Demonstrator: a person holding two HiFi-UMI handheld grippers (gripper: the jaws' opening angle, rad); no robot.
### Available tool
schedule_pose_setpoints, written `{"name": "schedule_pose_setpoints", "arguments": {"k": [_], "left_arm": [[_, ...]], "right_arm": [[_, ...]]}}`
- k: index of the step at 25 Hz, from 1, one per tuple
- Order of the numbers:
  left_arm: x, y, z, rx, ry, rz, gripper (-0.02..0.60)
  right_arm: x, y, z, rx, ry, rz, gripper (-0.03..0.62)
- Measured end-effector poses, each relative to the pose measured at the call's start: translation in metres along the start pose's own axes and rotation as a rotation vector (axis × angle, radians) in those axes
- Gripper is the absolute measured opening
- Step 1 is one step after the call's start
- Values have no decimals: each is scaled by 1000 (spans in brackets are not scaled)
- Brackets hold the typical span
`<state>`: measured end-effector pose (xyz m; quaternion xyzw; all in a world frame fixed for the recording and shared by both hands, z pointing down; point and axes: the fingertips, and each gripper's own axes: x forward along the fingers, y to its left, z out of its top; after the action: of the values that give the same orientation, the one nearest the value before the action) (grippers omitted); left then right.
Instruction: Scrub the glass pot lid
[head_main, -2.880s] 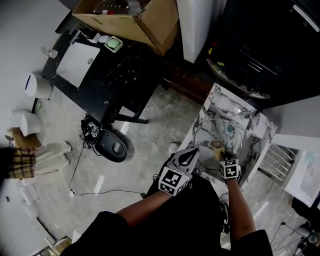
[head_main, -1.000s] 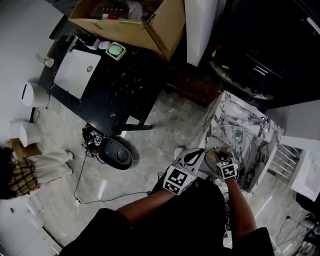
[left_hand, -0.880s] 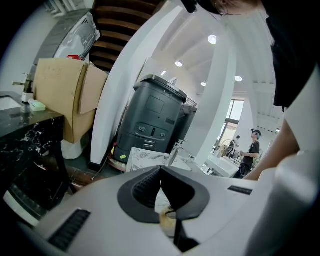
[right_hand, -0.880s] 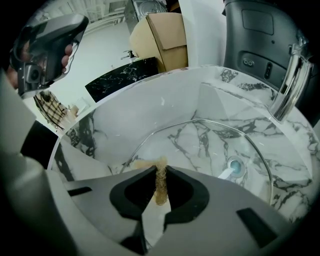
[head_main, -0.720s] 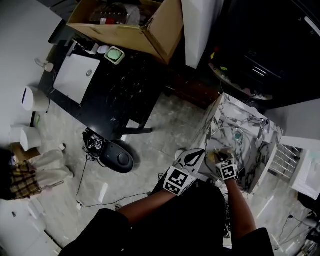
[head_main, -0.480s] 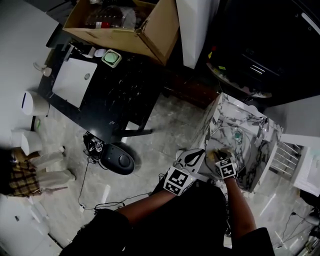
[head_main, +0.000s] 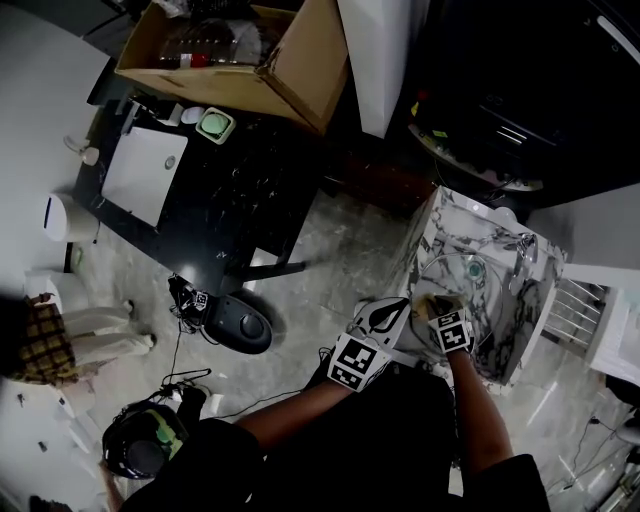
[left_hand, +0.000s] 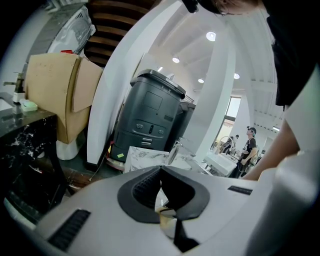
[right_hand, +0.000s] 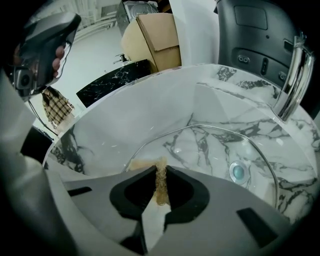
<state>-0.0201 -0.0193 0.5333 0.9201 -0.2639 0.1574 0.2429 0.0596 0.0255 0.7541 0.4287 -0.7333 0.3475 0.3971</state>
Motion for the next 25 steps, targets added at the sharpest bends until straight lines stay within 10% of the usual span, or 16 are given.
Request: {"name": "schedule_pose_setpoints", "arguments": {"k": [25], "left_arm": [[18, 7, 0, -4, 27, -36, 17]], "right_arm": [[16, -32, 28, 77, -40, -56, 64]]}}
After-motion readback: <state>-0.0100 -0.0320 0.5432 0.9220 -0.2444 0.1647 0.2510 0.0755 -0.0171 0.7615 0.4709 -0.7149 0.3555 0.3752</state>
